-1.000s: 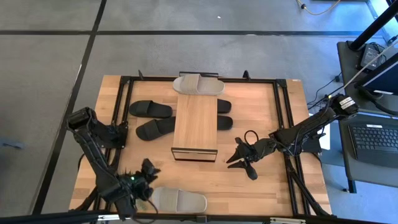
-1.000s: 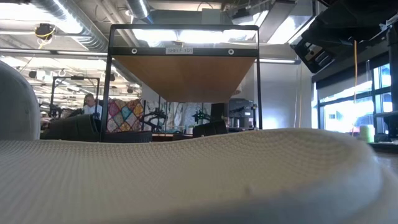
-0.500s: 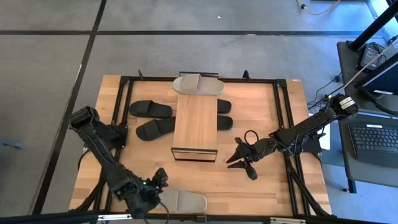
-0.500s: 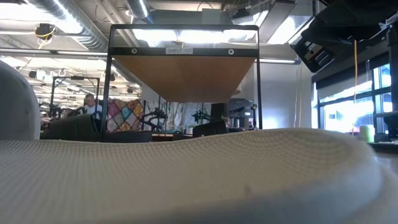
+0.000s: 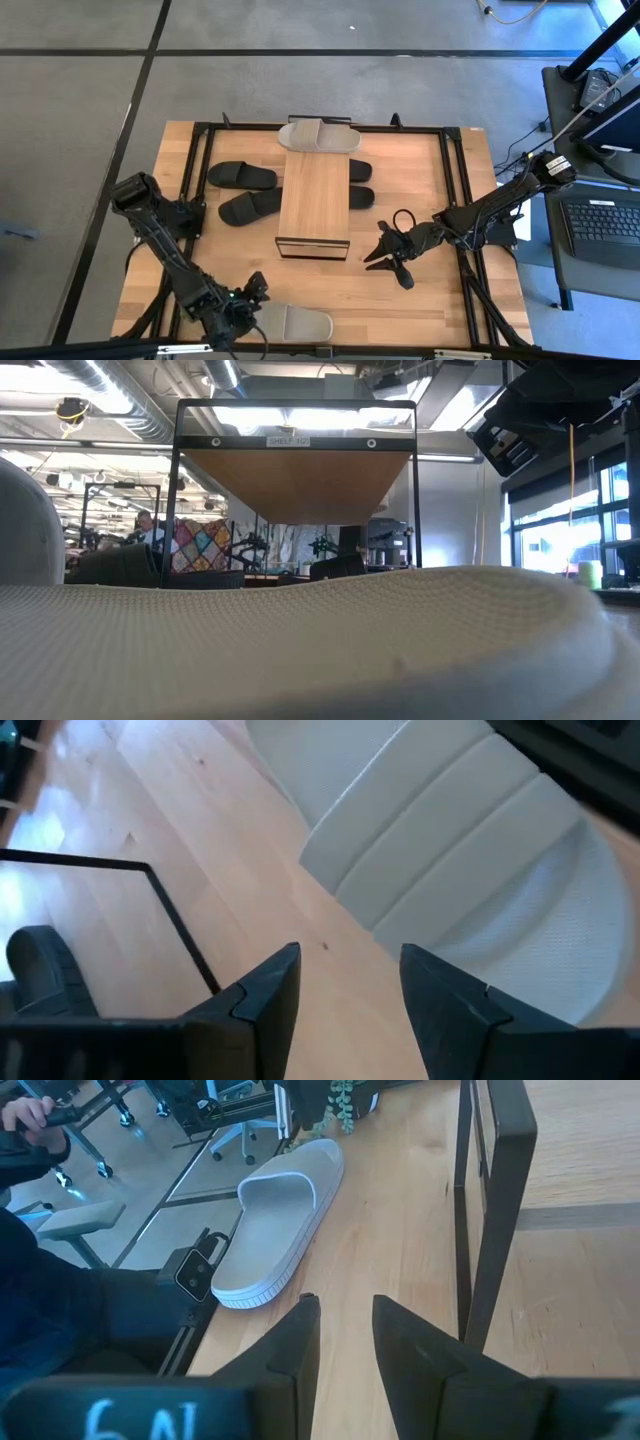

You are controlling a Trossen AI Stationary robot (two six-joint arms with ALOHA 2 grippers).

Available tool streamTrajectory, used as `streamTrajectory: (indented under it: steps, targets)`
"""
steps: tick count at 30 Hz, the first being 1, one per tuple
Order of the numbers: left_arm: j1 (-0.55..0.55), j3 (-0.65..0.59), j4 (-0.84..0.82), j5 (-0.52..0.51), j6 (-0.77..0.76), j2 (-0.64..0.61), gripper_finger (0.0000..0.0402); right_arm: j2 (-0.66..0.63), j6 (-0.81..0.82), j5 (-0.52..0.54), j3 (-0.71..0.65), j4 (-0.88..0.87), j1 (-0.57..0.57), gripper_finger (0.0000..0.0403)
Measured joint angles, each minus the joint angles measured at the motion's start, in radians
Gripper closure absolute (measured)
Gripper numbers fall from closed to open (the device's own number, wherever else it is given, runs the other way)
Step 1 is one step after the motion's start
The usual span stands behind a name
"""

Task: Pick and place slides into the shelf
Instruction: Put the gray slide on the shelf

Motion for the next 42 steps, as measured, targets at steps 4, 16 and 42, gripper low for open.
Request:
streamTrajectory:
  steps: [4, 16, 42]
  targets:
    - [0.000, 0.000, 0.001, 0.057, -0.010, 0.010, 0.0237, 0.000, 0.000, 0.000, 0.000, 0.000, 0.000, 0.0306]
    - [0.004, 0.000, 0.038, 0.060, -0.031, 0.117, 0.0237, 0.000, -0.002, 0.000, 0.000, 0.001, 0.000, 0.0306]
    - [0.050, 0.000, 0.150, -0.004, -0.031, 0.119, 0.0237, 0.000, 0.001, 0.000, 0.000, 0.003, 0.000, 0.0306]
